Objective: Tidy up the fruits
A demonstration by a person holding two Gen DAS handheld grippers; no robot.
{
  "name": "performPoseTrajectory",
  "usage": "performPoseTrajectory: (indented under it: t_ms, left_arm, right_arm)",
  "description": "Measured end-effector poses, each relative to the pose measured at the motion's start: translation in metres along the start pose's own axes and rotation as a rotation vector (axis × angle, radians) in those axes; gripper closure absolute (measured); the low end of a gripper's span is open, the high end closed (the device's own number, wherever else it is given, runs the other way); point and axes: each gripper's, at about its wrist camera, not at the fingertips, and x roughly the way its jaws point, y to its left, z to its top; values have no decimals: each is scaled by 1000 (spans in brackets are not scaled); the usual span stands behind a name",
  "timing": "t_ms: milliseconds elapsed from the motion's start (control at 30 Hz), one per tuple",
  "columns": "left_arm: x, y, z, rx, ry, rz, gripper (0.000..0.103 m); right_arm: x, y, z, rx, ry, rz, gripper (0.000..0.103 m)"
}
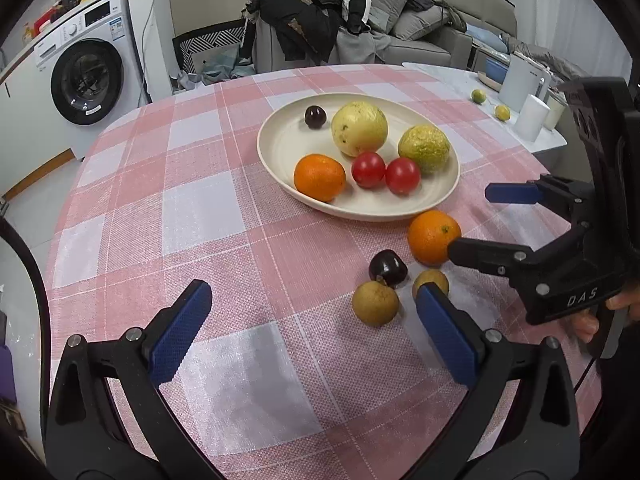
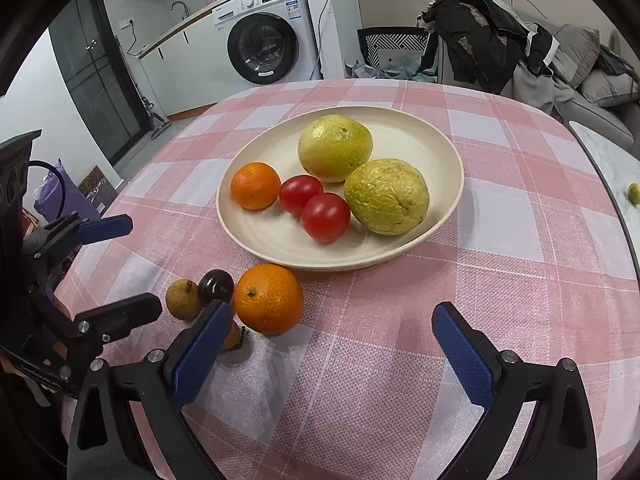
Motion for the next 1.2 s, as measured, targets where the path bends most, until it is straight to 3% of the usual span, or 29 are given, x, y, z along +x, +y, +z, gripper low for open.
performPoseTrajectory:
  t_ms: [200,533,733,1200]
  left_arm:
    - [7,-6,-3,32,23,-4,4]
    - [19,-16,-9,75,61,-18,24]
    - [21,-20,-11,95,67,-56,40]
    - [23,-23,-13,104,63,-121,77]
  right_arm:
    - [1,4,0,-4,-5,31,2]
    - [5,7,-1,3,7,81,27]
    - [5,12,-2,-4,11,124,40]
    - [7,13,-2,32,16,196,58]
